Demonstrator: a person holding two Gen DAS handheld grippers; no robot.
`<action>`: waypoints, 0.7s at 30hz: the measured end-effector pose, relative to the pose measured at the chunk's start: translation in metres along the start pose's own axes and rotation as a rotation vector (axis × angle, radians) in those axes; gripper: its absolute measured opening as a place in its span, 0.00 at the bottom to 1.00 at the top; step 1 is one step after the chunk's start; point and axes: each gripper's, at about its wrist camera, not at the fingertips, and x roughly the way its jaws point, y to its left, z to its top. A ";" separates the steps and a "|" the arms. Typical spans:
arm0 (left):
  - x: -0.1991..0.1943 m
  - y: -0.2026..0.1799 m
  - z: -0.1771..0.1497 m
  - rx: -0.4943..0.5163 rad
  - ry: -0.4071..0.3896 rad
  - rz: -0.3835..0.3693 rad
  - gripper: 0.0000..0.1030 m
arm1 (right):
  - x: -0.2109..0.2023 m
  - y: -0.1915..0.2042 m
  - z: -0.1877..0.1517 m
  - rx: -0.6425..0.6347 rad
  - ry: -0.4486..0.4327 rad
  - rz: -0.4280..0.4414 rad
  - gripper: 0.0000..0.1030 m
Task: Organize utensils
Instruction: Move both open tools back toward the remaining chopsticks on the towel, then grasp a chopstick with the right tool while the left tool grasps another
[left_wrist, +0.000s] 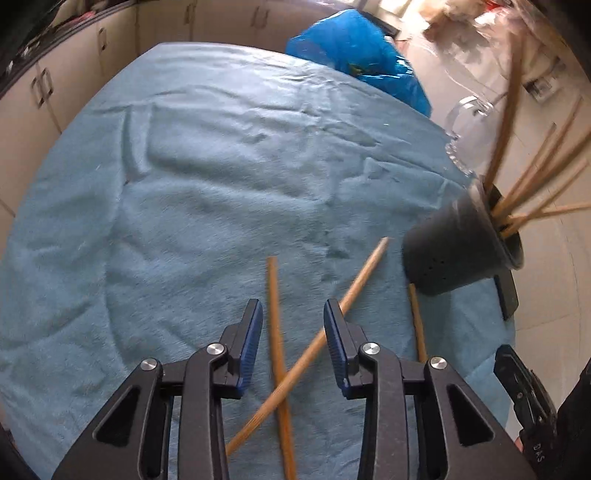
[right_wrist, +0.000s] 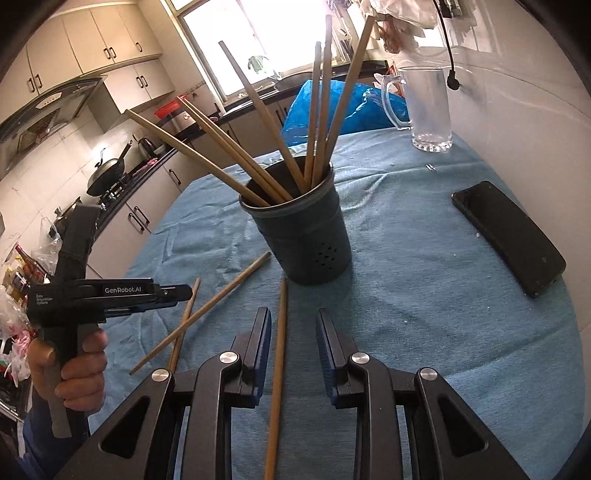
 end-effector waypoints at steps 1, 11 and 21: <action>0.000 -0.008 0.001 0.032 -0.001 -0.007 0.32 | 0.000 -0.001 0.000 0.003 -0.001 -0.003 0.26; 0.027 -0.070 0.014 0.277 0.013 0.074 0.32 | 0.003 -0.004 0.002 0.010 0.002 -0.003 0.26; 0.039 -0.059 0.008 0.224 0.018 0.132 0.07 | 0.003 -0.012 0.006 0.015 0.001 -0.020 0.26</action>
